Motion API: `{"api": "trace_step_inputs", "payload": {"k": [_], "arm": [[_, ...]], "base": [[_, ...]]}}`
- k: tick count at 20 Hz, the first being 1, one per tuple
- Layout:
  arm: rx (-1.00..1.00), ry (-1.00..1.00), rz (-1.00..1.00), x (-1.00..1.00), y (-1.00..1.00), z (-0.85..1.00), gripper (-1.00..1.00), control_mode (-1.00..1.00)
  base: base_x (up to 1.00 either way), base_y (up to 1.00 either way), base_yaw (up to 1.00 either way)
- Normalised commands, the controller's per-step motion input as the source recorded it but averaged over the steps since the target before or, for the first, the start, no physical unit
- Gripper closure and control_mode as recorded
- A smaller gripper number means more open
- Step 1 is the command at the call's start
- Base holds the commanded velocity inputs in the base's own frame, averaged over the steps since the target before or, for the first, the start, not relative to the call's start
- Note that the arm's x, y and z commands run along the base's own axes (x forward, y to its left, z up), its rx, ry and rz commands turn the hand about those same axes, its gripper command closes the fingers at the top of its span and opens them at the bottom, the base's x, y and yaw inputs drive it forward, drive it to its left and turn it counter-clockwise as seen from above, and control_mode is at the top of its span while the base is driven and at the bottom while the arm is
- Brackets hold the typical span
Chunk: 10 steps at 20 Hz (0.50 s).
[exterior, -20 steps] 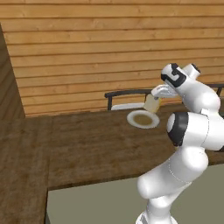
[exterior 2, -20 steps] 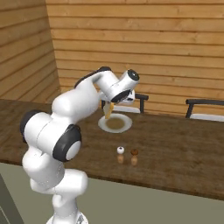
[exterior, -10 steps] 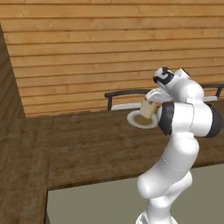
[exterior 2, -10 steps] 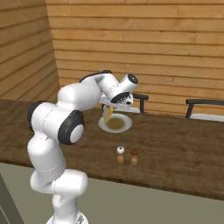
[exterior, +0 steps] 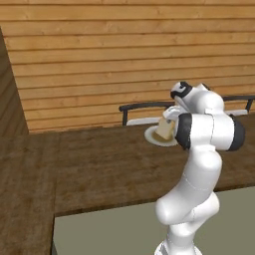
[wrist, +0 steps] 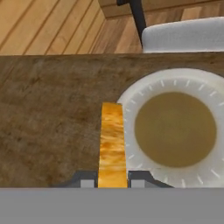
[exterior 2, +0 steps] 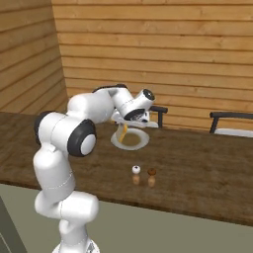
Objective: Start the toaster. Once the lever pops up, take the bread to the plate on the dining counter.
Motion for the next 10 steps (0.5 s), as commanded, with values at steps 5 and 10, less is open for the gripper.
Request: {"api": "trace_step_inputs", "payload": {"k": [5, 10], "arm": [[0.0, 0.0, 0.0, 0.43, 0.0, -0.05, 1.0, -1.0], [0.01, 0.0, 0.0, 0.1, 0.0, -0.2, 1.0, -1.0]], "base": [[0.0, 0.0, 0.0], [0.0, 0.0, 0.0]]}}
